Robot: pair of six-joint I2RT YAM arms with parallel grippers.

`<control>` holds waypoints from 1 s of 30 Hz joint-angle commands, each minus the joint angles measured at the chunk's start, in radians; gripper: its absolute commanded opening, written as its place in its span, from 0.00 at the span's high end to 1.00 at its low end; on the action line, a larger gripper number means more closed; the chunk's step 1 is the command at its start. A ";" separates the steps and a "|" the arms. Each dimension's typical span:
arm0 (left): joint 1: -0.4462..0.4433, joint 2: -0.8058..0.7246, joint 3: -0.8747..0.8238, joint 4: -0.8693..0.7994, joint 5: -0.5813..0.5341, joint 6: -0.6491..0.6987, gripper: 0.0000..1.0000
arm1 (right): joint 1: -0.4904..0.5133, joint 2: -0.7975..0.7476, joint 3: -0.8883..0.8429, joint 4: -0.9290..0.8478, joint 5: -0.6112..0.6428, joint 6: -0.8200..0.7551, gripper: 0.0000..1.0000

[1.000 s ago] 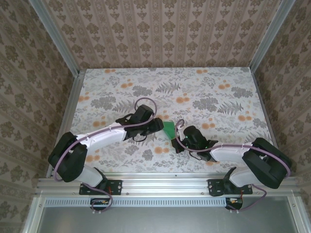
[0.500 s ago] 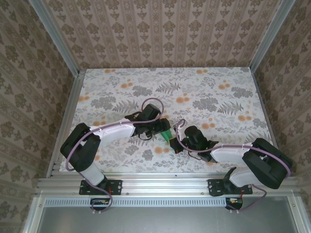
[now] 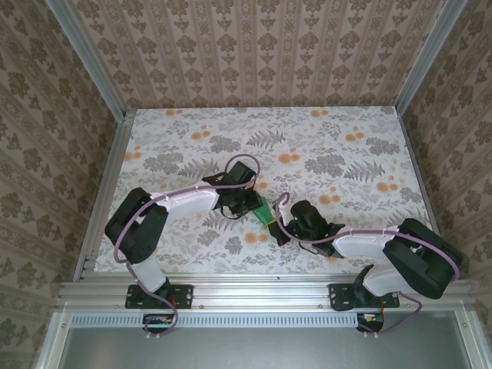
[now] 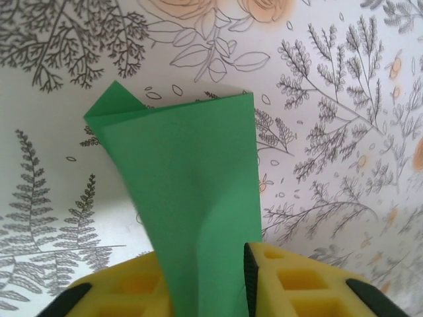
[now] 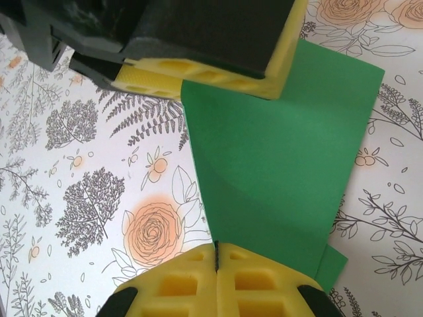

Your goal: Fold a paper plane with a square sheet of paper (pick it up from the middle)

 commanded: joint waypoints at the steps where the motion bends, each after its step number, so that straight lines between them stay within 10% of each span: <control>1: 0.006 0.012 0.048 -0.058 0.016 -0.005 0.86 | 0.016 0.002 0.028 -0.068 0.028 -0.048 0.95; 12: 0.016 0.007 0.087 -0.133 0.013 -0.006 1.00 | 0.127 -0.069 0.101 -0.341 0.294 -0.107 0.62; 30: 0.018 0.024 0.094 -0.132 0.024 -0.002 1.00 | 0.266 0.091 0.261 -0.473 0.506 -0.211 0.58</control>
